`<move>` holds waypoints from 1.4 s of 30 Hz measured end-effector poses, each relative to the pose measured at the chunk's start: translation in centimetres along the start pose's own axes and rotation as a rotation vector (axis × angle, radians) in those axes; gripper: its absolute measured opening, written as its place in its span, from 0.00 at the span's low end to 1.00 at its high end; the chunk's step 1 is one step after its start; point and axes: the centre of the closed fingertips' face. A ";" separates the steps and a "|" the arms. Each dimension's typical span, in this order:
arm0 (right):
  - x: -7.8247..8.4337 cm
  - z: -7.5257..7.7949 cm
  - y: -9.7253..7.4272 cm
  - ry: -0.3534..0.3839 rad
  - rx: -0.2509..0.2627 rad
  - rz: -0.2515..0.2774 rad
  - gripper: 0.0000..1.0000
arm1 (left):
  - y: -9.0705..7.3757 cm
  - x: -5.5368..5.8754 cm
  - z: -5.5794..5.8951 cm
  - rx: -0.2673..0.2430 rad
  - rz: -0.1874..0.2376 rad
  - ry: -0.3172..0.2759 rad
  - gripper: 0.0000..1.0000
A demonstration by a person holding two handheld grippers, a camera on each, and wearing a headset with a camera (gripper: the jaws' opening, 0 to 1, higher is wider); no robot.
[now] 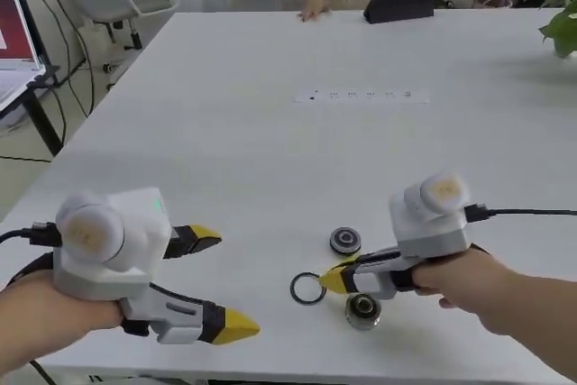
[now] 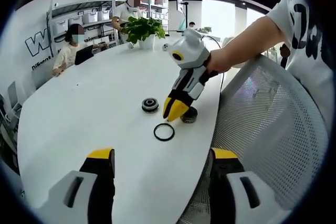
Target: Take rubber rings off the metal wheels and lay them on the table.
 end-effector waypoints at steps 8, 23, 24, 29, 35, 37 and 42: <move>-1.0 0.0 -1.3 -0.014 -0.005 0.043 0.12 | 0.0 -0.8 -0.4 -0.004 0.004 0.016 0.69; -2.0 1.8 -3.7 -0.042 0.036 0.102 0.15 | 0.6 -2.0 -1.2 0.004 0.007 0.033 0.68; -2.0 2.0 -3.9 -0.043 0.040 0.104 0.15 | 0.7 -2.1 -1.2 0.005 0.009 0.033 0.67; -2.0 3.0 -4.4 -0.048 0.065 0.117 0.16 | 1.1 -2.7 -1.4 0.007 0.014 0.034 0.67; -1.8 4.0 -4.7 -0.051 0.088 0.126 0.17 | 1.6 -3.0 -1.7 0.011 0.010 0.034 0.65; -1.8 4.2 -4.8 -0.056 0.094 0.128 0.17 | 1.8 -3.1 -1.9 0.011 0.011 0.034 0.65; -1.5 4.9 -4.8 -0.077 0.111 0.131 0.18 | 2.5 -3.2 -2.5 0.016 0.012 0.032 0.63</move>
Point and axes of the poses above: the centre of the closed fingertips' face, and the gripper's own axes: y roughly forward along the fingers, z roughly to its right, x roughly out of its underside, and after that the axes turned 10 degrees about x, right-handed
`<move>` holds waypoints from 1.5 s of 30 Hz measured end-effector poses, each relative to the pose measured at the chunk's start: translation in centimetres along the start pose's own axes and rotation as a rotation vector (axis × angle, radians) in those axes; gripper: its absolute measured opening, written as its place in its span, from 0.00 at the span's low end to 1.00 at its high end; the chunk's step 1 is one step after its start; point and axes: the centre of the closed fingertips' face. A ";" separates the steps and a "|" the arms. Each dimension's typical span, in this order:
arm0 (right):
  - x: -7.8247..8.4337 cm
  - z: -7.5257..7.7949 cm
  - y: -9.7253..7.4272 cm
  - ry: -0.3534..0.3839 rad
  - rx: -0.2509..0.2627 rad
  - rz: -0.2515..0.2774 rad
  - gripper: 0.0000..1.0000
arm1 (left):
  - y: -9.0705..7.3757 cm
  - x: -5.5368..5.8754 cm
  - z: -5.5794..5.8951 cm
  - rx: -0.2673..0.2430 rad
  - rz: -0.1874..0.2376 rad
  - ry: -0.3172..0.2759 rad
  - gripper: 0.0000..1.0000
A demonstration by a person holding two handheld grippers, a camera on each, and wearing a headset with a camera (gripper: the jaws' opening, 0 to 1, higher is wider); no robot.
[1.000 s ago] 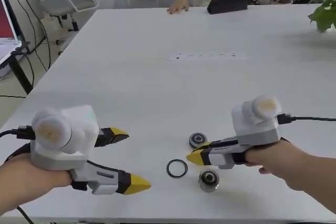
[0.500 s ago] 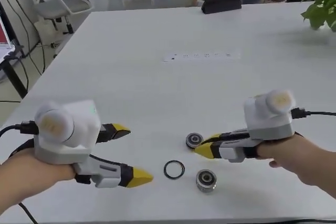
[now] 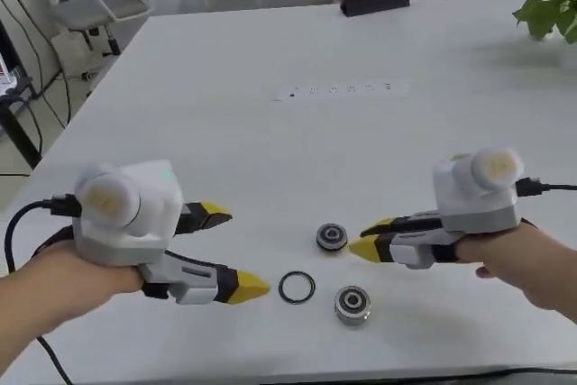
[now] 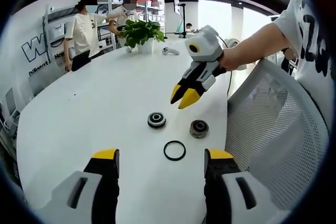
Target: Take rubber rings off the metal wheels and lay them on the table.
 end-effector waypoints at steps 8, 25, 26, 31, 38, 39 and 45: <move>0.6 1.1 0.2 -0.053 0.023 -0.001 0.20 | 0.9 -0.3 -1.2 0.006 -0.002 -0.005 0.60; 1.0 1.7 1.3 -0.120 0.018 0.003 0.28 | 3.8 0.4 -2.4 0.056 -0.042 -0.025 0.53; 1.0 1.7 1.4 -0.125 0.016 0.005 0.29 | 3.9 0.4 -2.5 0.057 -0.042 -0.025 0.53; 0.8 1.9 1.8 -0.143 0.013 0.010 0.30 | 4.7 0.1 -3.1 0.065 -0.039 -0.030 0.52; 0.9 2.0 2.4 -0.168 0.007 0.005 0.31 | 5.7 -0.3 -3.4 0.075 -0.037 -0.031 0.50; 1.0 1.9 2.5 -0.171 0.006 0.003 0.32 | 5.9 -0.3 -3.5 0.077 -0.037 -0.033 0.50; 1.0 1.6 2.7 -0.182 -0.006 0.001 0.33 | 7.0 -0.7 -3.3 0.092 -0.029 -0.047 0.47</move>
Point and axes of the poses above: the centre of the closed fingertips' face, and the gripper's own axes: y roughly forward along the fingers, z roughly to its right, x roughly out of its underside, and after that the axes turned 10 degrees about x, right-handed
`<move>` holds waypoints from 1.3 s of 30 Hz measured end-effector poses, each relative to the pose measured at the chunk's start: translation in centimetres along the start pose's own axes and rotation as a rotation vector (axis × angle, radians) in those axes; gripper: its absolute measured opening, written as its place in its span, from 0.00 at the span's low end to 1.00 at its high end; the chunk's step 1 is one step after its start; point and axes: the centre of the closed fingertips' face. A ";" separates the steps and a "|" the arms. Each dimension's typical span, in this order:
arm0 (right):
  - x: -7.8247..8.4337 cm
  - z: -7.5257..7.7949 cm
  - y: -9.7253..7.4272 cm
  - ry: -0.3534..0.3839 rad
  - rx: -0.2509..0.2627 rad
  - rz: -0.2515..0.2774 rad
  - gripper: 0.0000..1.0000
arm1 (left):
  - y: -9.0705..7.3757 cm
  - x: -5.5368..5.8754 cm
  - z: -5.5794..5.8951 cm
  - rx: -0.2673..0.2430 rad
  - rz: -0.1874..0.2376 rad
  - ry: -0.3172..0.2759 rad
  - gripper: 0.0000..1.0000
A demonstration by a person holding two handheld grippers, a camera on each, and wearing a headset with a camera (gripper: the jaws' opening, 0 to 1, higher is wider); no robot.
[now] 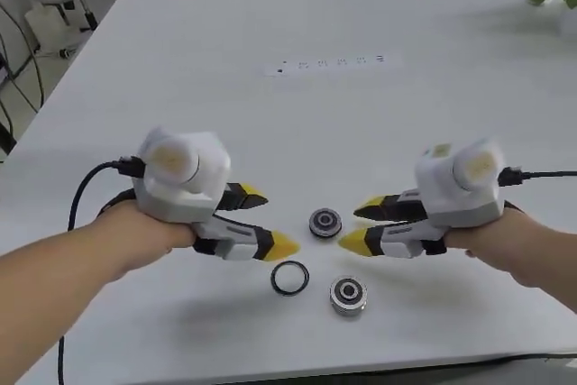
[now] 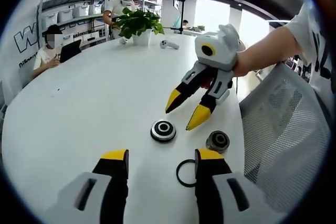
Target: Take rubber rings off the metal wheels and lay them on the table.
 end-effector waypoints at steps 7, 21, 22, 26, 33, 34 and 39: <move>0.2 -0.1 0.4 -0.013 -0.012 -0.005 0.33 | 1.2 -0.6 0.2 0.017 0.002 0.004 0.44; 0.3 0.1 0.9 -0.008 -0.012 0.005 0.33 | 3.3 -1.3 0.1 0.052 0.014 -0.008 0.35; 0.3 0.1 0.9 -0.006 -0.012 0.006 0.33 | 3.4 -1.3 0.1 0.054 0.013 -0.007 0.34; 0.3 0.2 0.9 -0.001 -0.011 0.009 0.33 | 3.9 -1.5 0.1 0.062 0.011 -0.005 0.31; 0.2 0.4 0.9 0.002 -0.008 0.019 0.32 | 4.7 -2.1 0.1 0.066 0.015 0.004 0.27; 0.2 0.4 0.9 0.005 -0.007 0.020 0.32 | 4.8 -2.2 0.1 0.064 0.013 0.007 0.26; 0.2 0.3 0.9 0.010 -0.010 0.021 0.32 | 5.2 -2.2 0.0 0.070 0.001 0.025 0.19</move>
Point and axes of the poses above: the centre of the closed fingertips' face, and the gripper's own axes: y roughly forward along the fingers, z roughly to its right, x roughly out of its underside, and after that the axes turned 10 degrees about x, right-handed
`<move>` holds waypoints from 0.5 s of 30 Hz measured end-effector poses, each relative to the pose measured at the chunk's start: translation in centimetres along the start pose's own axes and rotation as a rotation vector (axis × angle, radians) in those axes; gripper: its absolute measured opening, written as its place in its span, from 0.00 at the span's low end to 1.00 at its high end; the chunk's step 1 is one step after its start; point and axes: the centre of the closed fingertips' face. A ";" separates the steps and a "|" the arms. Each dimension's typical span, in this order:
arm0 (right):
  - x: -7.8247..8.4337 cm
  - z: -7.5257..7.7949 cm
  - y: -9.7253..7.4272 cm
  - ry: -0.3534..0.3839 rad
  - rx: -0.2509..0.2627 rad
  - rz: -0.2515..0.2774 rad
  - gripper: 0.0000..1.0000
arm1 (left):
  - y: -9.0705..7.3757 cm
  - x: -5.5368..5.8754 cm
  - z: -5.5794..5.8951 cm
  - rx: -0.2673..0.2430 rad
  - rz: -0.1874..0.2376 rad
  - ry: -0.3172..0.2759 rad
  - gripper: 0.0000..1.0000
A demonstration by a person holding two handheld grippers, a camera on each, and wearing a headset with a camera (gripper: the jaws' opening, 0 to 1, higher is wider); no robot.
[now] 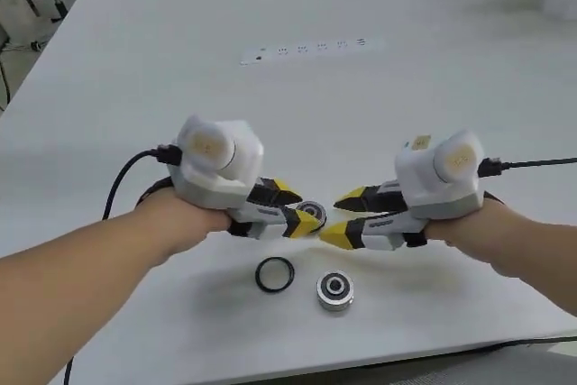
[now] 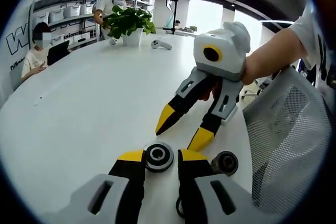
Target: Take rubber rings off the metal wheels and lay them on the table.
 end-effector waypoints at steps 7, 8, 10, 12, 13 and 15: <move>0.3 0.0 0.0 -0.006 0.001 -0.006 0.32 | 0.5 0.4 -0.5 -0.008 -0.026 0.025 0.15; 0.3 0.1 0.0 -0.006 0.001 -0.006 0.32 | 0.5 0.5 -0.5 -0.008 -0.030 0.027 0.14; 0.3 0.1 0.0 -0.005 0.002 -0.006 0.32 | 0.6 0.6 -0.6 -0.013 -0.035 0.041 0.12; 0.3 0.1 0.0 -0.005 0.003 -0.005 0.32 | 0.5 0.6 -0.7 -0.019 -0.031 0.033 0.11; 0.3 0.1 0.0 -0.004 0.004 -0.006 0.32 | 0.5 0.6 -0.8 -0.026 -0.030 0.034 0.10; 0.3 0.1 0.0 -0.004 0.004 -0.004 0.32 | 0.5 0.6 -0.9 -0.035 -0.032 0.032 0.08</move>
Point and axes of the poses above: the centre of the closed fingertips' face, and the gripper's own axes: y roughly forward along the fingers, z roughly to its right, x roughly out of its underside, and after that the axes turned 10 degrees about x, right-handed
